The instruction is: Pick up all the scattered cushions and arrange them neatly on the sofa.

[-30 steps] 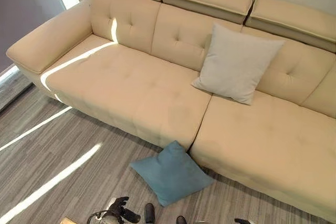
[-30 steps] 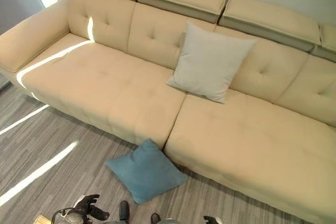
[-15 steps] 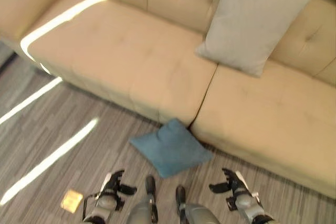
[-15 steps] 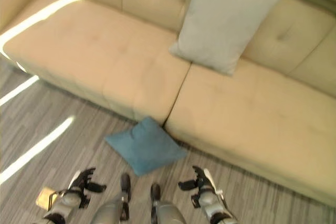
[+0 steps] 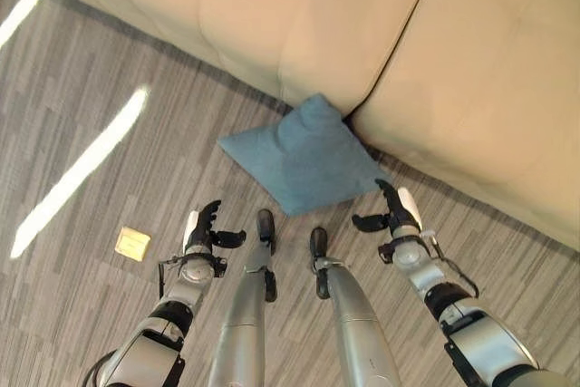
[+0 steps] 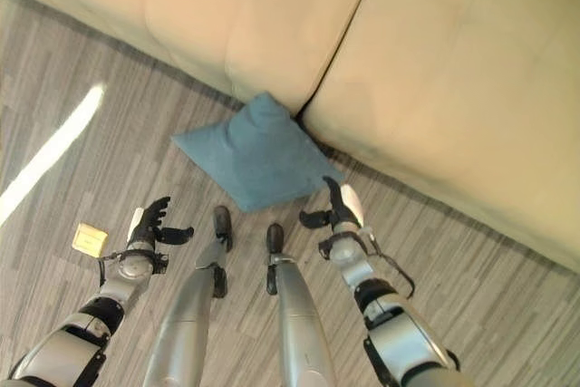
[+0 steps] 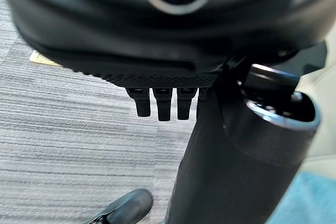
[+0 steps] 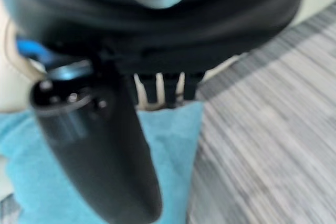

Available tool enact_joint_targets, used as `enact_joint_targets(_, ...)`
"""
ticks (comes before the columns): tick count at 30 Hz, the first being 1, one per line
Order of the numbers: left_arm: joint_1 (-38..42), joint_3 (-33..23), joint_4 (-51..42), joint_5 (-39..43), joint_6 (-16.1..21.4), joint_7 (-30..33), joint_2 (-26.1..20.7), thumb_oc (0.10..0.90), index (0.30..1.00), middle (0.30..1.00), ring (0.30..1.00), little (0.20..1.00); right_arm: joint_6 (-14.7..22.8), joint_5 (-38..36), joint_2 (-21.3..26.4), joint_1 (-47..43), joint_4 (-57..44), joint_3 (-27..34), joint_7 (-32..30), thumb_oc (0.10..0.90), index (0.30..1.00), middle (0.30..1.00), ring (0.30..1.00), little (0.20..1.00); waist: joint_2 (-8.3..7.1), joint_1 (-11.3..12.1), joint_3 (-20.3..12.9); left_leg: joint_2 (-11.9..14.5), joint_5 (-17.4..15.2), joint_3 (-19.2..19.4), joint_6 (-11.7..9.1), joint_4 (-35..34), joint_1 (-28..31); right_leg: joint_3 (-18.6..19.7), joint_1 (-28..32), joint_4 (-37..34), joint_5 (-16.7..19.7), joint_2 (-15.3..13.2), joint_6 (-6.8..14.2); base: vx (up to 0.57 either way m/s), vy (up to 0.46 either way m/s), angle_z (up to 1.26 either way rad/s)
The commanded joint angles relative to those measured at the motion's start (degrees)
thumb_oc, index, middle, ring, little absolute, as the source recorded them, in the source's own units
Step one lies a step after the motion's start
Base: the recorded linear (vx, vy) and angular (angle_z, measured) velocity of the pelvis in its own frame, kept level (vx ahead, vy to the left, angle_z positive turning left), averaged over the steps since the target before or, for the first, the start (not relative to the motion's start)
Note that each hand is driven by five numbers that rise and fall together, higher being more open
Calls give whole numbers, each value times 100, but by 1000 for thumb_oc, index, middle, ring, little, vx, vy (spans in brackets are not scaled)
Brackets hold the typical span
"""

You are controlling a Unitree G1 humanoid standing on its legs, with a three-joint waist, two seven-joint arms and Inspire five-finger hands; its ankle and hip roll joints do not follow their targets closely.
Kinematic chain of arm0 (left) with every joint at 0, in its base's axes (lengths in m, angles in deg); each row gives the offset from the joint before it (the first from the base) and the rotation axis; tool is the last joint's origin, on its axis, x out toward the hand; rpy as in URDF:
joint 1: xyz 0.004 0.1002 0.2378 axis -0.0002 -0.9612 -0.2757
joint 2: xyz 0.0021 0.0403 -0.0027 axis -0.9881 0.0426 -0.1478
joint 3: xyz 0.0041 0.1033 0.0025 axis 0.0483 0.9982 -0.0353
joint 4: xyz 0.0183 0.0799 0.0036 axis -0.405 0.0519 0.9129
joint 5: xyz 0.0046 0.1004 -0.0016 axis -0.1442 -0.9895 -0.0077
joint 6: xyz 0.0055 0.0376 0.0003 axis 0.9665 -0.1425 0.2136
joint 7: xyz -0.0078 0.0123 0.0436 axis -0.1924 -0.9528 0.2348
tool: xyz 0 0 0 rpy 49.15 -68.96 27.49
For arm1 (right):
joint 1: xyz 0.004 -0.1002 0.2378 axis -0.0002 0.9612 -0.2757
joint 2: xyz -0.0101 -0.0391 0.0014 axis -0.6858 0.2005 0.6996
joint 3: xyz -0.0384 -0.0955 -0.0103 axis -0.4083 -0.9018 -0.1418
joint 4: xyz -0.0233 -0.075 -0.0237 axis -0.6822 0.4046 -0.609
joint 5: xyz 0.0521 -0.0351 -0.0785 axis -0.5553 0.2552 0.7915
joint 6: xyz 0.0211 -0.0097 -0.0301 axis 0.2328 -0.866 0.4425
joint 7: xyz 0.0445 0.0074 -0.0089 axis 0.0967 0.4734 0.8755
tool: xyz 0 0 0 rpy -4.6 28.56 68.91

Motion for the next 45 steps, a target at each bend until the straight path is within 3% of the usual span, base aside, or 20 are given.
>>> enact_joint_targets(1, -242, -4, 39, -56, 161, 309, -28, 800, 900, 900, 900, 900, 146, 162, 279, 426, -321, 96, -529, 800, 900, 900, 900, 900, 42, 11, -484, -46, -1071, 15, -116, 622, 2, 314, -13, -1054, 635, -198, 514, -16, -67, 10)
enact_joint_targets(5, -220, -4, 71, -50, 169, 416, -13, 800, 900, 900, 900, 900, 174, 186, 350, 118, -347, 204, -912, 800, 900, 900, 900, 900, 53, 6, -469, -43, -1019, -49, -113, 591, -406, 329, -448, -1007, 652, -161, 513, 7, -52, 12)
enact_joint_targets(17, -73, -121, -219, 372, 309, 488, -183, 800, 900, 900, 900, 900, 211, 32, 624, -586, -575, 146, -1007, 800, 900, 900, 900, 900, 43, 34, -413, -32, -951, -200, -117, 701, -1141, 279, -1146, -890, 698, -200, 563, -6, -28, 5)
enact_joint_targets(20, 49, -208, -578, 848, 470, 516, -266, 800, 900, 900, 900, 900, 175, -2, 772, -1250, -660, -24, -1085, 800, 900, 900, 900, 900, 64, 123, -355, -49, -1007, -256, -103, 1218, -1834, 247, -1831, -311, 591, -226, 548, 10, -31, 10)
enact_joint_targets(35, 443, -40, -897, 1163, 506, 566, -194, 800, 900, 900, 900, 900, 214, -356, 571, -2145, -908, -263, -1005, 800, 900, 900, 900, 900, 100, 316, -364, -157, -1174, -275, -49, 1998, -2661, 139, -2569, 473, 323, -329, 489, 18, -5, 4)
enact_joint_targets(36, 488, -10, -896, 1144, 501, 570, -184, 800, 900, 900, 900, 900, 214, -351, 519, -2196, -936, -300, -984, 693, 740, 740, 740, 740, 95, 324, -366, -161, -1180, -288, -47, 2010, -2691, 140, -2585, 475, 323, -328, 493, 0, 0, 0)
enact_joint_targets(38, 535, 7, -916, 1118, 497, 562, -165, 800, 900, 900, 900, 900, 229, -353, 420, -2264, -1016, -376, -898, 400, 300, 300, 300, 300, 86, 335, -372, -169, -1188, -286, -47, 2061, -2751, 129, -2627, 518, 313, -324, 485, 0, 0, 0)
enact_joint_targets(45, 604, 2, -916, 1151, 479, 532, -180, 800, 900, 900, 900, 900, 375, -459, 227, -2328, -1356, -353, -796, 400, 300, 300, 300, 300, 61, 336, -419, -172, -1181, -296, -68, 1999, -2756, 118, -2618, 433, 325, -319, 474, 0, 0, 0)
